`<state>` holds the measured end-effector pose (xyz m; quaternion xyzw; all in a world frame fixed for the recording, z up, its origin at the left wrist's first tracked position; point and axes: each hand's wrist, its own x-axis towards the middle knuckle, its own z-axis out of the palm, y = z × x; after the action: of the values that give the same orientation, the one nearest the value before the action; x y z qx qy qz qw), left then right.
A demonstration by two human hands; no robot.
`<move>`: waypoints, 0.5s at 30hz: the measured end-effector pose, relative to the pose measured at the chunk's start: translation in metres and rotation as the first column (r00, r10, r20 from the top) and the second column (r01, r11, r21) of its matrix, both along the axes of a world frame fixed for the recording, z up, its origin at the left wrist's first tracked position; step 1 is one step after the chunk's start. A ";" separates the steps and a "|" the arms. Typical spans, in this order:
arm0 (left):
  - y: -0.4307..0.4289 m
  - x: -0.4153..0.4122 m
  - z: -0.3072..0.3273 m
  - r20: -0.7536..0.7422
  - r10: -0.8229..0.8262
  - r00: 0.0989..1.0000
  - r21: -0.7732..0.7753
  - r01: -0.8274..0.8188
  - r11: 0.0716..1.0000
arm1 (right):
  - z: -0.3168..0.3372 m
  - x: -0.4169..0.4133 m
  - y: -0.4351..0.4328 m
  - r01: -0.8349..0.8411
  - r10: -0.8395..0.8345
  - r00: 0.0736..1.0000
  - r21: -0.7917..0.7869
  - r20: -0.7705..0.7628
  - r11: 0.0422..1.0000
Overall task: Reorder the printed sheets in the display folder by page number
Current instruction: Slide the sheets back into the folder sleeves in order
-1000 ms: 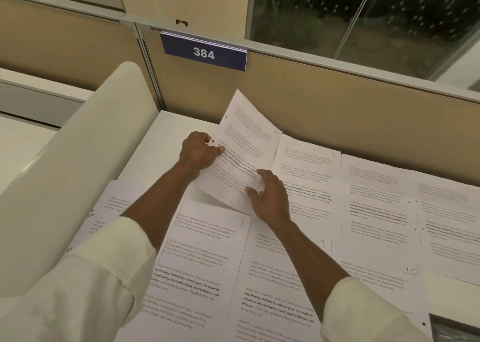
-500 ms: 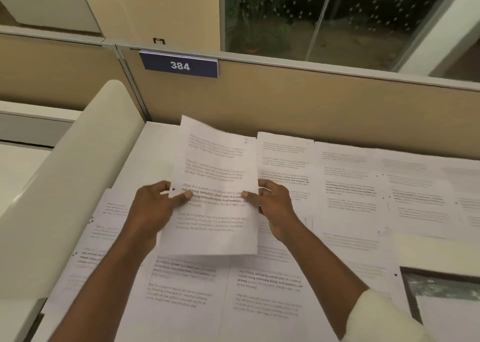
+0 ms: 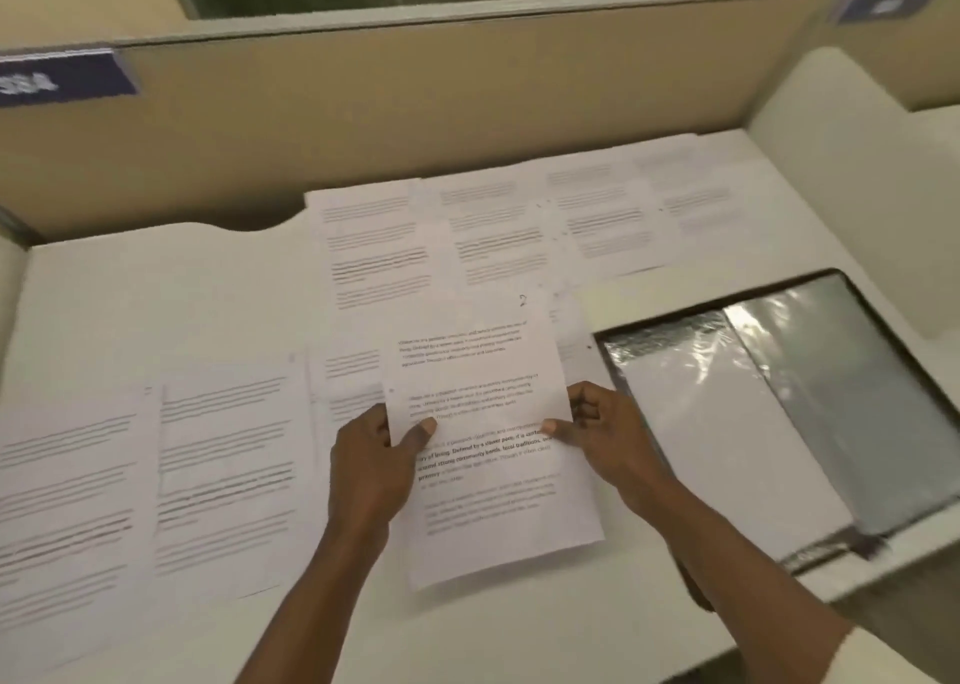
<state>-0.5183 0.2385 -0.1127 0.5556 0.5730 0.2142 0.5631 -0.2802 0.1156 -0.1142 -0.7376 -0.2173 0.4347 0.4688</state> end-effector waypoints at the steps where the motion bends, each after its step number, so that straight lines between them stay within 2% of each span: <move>1: -0.010 0.013 0.001 0.004 -0.012 1.000 0.011 0.012 1.000 | 0.001 0.010 -0.016 0.030 -0.030 0.999 -0.005 -0.009 1.000; 6: -0.059 0.077 0.005 -0.011 -0.099 0.995 0.011 0.099 0.995 | -0.004 0.062 -0.085 0.128 -0.130 0.991 -0.037 -0.036 0.991; 15: -0.158 0.199 0.017 -0.103 -0.038 0.994 0.099 0.048 0.994 | -0.001 0.185 -0.175 0.063 -0.063 0.998 -0.004 -0.015 0.998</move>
<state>-0.3194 0.0803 -0.0957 0.6059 0.5769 0.2025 0.5090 -0.0950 -0.0597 -0.1150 -0.7418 -0.1894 0.4254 0.4825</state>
